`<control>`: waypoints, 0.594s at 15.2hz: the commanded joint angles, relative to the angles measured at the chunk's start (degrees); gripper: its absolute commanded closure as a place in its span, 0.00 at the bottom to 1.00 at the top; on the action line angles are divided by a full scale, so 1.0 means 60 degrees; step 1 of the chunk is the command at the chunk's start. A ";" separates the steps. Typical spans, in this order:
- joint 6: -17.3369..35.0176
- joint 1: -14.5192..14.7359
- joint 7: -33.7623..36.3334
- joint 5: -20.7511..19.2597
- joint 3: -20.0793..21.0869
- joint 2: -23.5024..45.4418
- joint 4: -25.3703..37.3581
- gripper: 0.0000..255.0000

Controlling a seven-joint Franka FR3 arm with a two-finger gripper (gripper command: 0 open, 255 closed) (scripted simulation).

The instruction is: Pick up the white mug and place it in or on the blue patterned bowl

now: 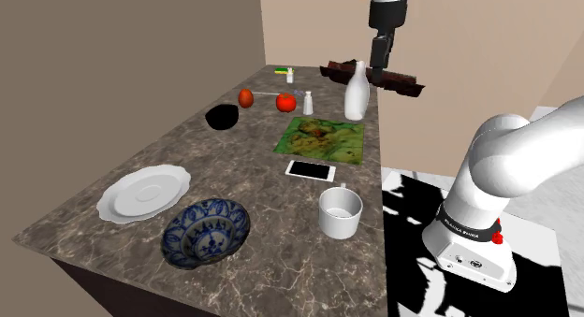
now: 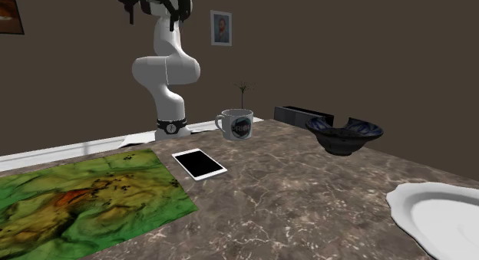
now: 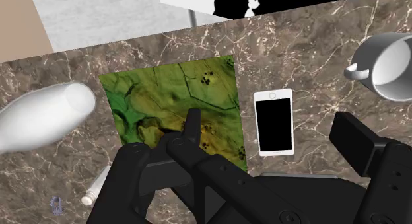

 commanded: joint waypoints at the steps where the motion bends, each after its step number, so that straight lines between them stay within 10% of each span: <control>1: 0.0000 0.0000 0.0000 0.0000 0.0000 0.0000 0.0000 0.00; 9: 0.1298 0.0611 0.1446 0.1217 0.1255 -0.0460 -0.1809 0.00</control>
